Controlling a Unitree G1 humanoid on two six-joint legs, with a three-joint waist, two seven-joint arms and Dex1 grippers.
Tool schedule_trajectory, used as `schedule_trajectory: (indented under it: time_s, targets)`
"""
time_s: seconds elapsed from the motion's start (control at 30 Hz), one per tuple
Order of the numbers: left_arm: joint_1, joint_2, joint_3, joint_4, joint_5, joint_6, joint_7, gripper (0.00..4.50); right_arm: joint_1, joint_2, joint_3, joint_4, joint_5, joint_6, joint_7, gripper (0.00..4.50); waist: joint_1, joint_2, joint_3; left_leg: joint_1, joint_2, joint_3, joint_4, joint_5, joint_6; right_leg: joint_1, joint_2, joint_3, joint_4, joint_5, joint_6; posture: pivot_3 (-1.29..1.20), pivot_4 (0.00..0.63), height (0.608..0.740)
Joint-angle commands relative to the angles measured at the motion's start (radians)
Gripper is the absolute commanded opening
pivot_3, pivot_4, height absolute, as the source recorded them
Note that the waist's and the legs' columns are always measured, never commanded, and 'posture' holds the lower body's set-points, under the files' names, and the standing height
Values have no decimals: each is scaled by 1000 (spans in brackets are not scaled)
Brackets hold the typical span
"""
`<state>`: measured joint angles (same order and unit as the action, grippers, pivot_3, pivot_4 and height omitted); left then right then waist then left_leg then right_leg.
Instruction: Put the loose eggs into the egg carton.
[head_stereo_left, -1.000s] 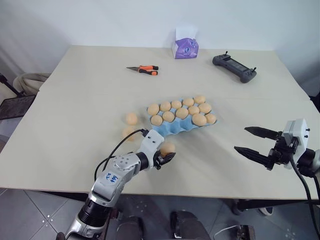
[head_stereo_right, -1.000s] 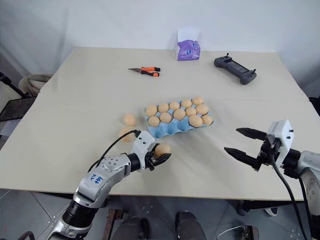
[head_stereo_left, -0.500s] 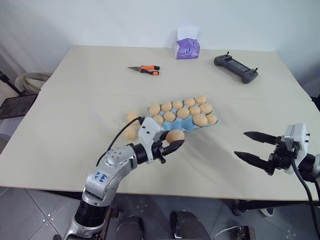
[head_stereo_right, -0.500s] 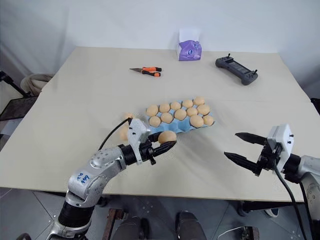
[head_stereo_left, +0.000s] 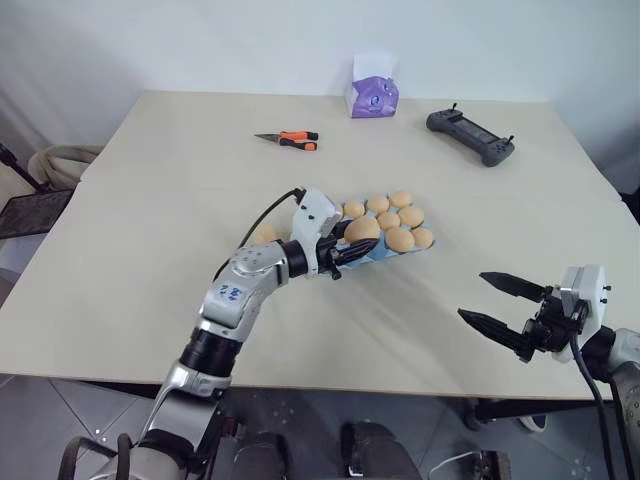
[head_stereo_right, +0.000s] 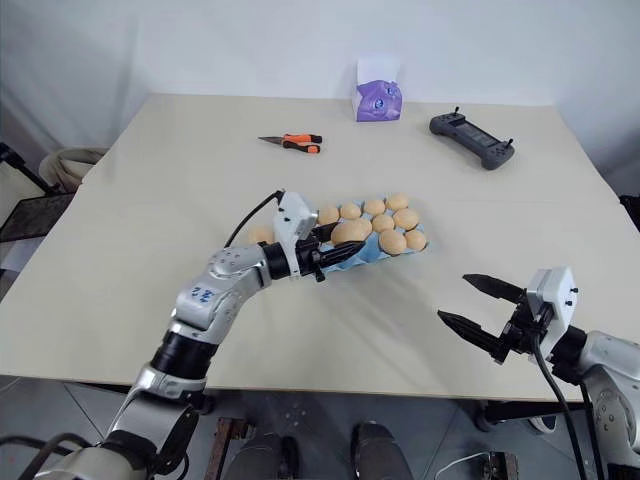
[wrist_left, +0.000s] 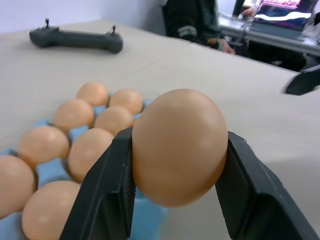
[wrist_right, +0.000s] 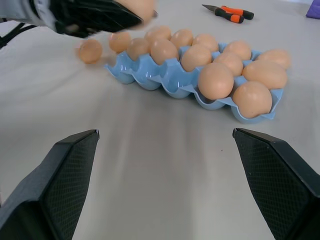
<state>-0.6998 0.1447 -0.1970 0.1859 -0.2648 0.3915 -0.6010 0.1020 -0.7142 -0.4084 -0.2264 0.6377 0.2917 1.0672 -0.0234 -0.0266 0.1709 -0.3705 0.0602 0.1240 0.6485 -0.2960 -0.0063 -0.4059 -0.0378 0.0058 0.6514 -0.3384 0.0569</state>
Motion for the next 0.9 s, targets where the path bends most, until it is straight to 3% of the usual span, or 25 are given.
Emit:
schedule_trajectory:
  time_s: [0.03, 0.27, 0.63, 0.9]
  targets:
    - [-69, -48, -14, 93, 38, -102, -17, 2057, 17, 7, -34, -45, 13, -20, -17, 4500, 1, 0, 0, 0, 0, 0, 0, 0, -1, 0, 0, 0, 0, 0, 0, 0, 150, 740]
    - [-154, -89, -12, 289, 97, -190, -23, 2057, 40, 9, -33, -65, 18, -23, -37, 4500, -3, -1, 0, 0, 0, 1, 0, -1, 0, 0, 0, 0, -1, 0, 0, 0, 150, 740]
    - [-161, -98, -4, 327, 148, -192, -8, 2057, 46, 4, -30, -67, 16, -23, -48, 4500, -1, -1, 1, 0, 0, 1, 0, 0, 0, -1, 0, 0, 0, 0, 0, 0, 150, 740]
    - [-164, -114, 9, 322, 152, -183, -3, 4380, 17, -2, -19, -51, 10, -18, -49, 4500, -1, -1, 1, 0, 0, 1, 0, 0, 0, -1, 0, 0, 1, 0, 0, 0, 150, 740]
